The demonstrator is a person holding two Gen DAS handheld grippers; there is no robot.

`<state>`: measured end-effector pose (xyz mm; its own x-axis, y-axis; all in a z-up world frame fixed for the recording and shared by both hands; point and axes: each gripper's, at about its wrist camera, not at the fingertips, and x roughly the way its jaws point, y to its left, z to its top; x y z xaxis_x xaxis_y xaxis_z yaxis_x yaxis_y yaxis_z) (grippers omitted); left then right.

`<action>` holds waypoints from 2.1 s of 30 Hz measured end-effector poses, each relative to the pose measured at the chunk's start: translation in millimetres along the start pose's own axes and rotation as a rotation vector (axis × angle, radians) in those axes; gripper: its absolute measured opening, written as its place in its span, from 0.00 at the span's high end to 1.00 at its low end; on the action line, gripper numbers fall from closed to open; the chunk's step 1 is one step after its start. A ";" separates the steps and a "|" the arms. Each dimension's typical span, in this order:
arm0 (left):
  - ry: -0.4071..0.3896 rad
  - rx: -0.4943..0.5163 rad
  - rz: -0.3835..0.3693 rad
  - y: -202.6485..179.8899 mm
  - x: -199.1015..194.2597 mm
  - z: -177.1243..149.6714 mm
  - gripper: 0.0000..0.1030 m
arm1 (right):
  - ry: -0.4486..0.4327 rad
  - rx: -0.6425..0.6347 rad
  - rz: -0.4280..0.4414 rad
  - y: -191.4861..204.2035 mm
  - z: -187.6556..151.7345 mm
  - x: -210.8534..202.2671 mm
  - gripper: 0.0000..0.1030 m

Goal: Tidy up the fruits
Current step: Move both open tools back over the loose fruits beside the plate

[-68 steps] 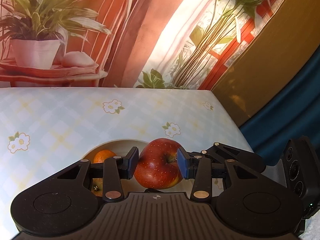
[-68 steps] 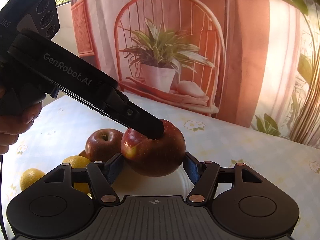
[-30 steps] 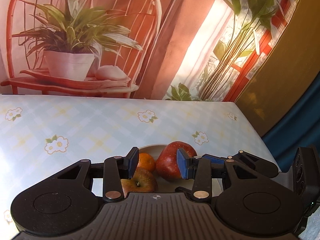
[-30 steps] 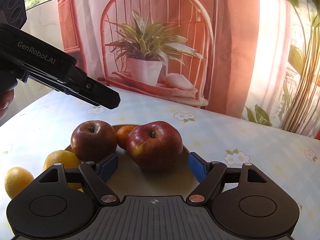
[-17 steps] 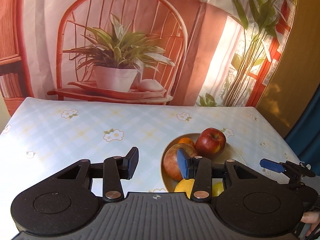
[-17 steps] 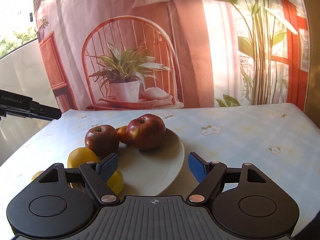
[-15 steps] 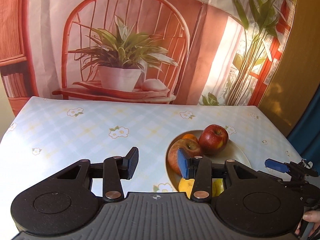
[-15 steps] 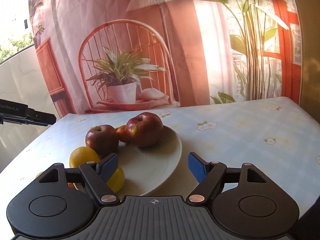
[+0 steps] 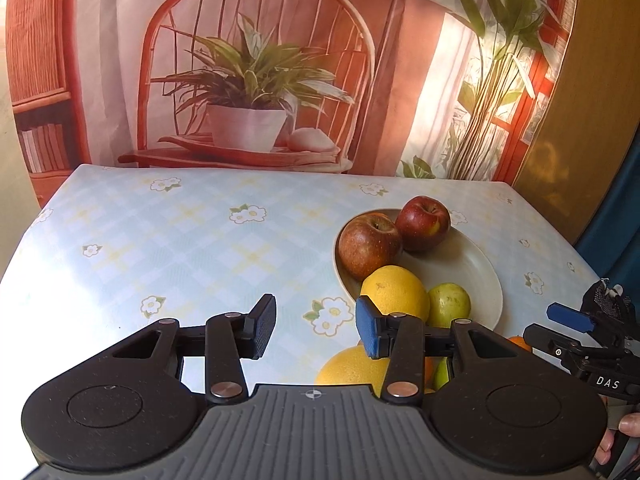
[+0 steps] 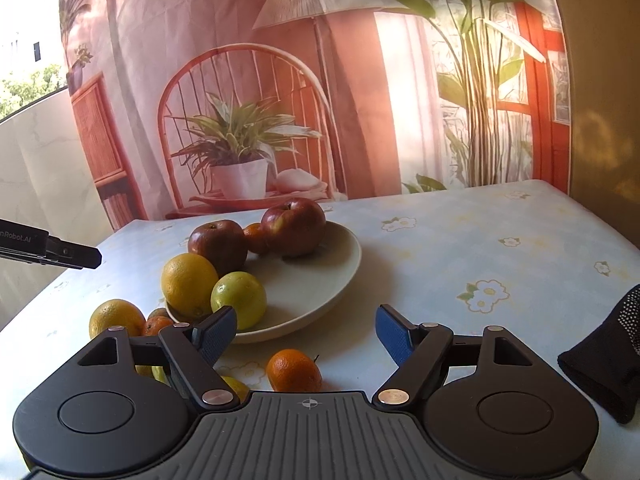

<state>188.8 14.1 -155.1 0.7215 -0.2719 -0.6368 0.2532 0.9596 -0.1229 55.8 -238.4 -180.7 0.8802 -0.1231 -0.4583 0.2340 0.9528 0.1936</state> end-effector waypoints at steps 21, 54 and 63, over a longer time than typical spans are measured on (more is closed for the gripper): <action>-0.046 -0.067 0.029 -19.6 -27.1 -40.7 0.55 | -0.009 -0.074 0.086 21.9 -24.8 -21.7 0.31; -0.030 -0.012 0.039 -49.7 -34.2 -82.3 0.55 | 0.131 -0.146 0.195 27.5 -26.6 -13.4 0.54; -0.031 -0.001 0.021 -52.1 -34.8 -83.1 0.55 | 0.146 -0.148 0.209 27.2 -26.1 -11.8 0.56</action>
<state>97.0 -20.4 -189.8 0.7463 -0.2534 -0.6155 0.2369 0.9653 -0.1101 41.0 -203.8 -192.7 0.8317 0.1112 -0.5440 -0.0181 0.9847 0.1736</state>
